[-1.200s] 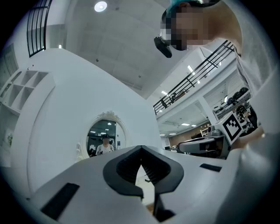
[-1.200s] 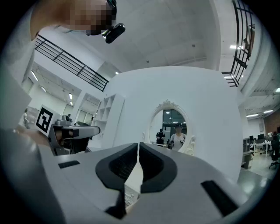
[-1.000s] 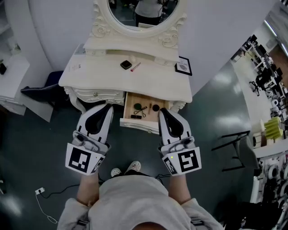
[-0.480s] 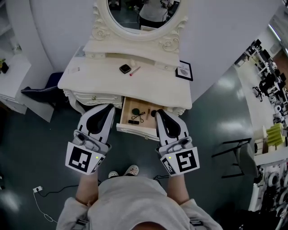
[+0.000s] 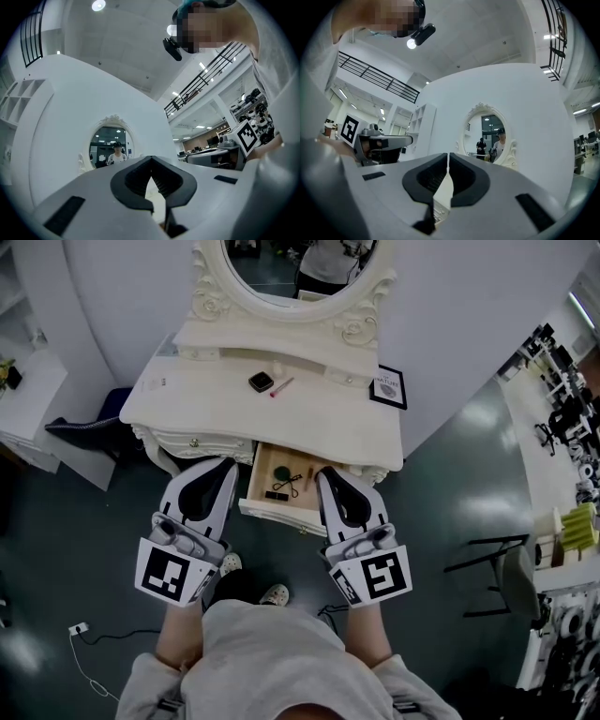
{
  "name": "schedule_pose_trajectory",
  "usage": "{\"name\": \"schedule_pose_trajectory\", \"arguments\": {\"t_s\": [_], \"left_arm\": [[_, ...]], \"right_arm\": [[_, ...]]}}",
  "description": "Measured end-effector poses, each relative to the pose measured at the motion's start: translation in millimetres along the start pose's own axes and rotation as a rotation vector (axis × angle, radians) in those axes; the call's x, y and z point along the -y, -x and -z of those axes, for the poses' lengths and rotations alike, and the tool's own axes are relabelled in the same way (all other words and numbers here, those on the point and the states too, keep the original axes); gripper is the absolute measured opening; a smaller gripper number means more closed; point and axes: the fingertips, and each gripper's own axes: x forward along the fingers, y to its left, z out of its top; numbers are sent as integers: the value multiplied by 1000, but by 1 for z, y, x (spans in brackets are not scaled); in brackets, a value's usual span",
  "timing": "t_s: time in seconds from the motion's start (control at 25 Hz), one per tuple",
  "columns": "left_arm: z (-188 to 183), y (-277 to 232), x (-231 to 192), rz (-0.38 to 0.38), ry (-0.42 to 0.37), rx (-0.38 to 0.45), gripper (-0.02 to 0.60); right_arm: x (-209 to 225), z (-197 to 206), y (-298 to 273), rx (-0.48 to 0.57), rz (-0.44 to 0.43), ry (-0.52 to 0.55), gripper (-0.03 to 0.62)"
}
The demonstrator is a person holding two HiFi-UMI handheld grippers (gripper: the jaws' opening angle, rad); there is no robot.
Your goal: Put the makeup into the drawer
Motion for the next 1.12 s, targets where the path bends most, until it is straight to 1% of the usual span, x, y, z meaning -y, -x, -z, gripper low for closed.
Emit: {"name": "schedule_pose_trajectory", "arguments": {"t_s": [0.12,0.16,0.24,0.32,0.48,0.6,0.72,0.76,0.88,1.12], "left_arm": [[13,-3,3,28,-17,-58,14],[9,-8,2,28,-13,-40,14],[-4,-18,-3,21,-4,32,14],[-6,-26,-7,26,2,47,14],[5,-36,-17,56,-12,17,14],[17,-44,-31,67,-4,-18,14],[14,-56,-49,60,7,14,14],[16,-60,-55,67,5,10,14],[31,-68,-68,107,-11,-39,14],[41,-90,-100,130,-10,-38,14]], "right_arm": [[6,1,-2,-3,6,-4,28],[7,2,-4,-3,7,-2,28],[11,1,-8,-2,12,3,28],[14,1,-14,-1,20,5,28],[23,1,-30,3,38,4,28],[28,3,-47,-1,56,11,28],[32,4,-65,-4,64,16,28],[33,4,-71,-3,67,16,28],[38,5,-90,-1,77,11,28],[48,9,-127,0,98,7,28]]}}
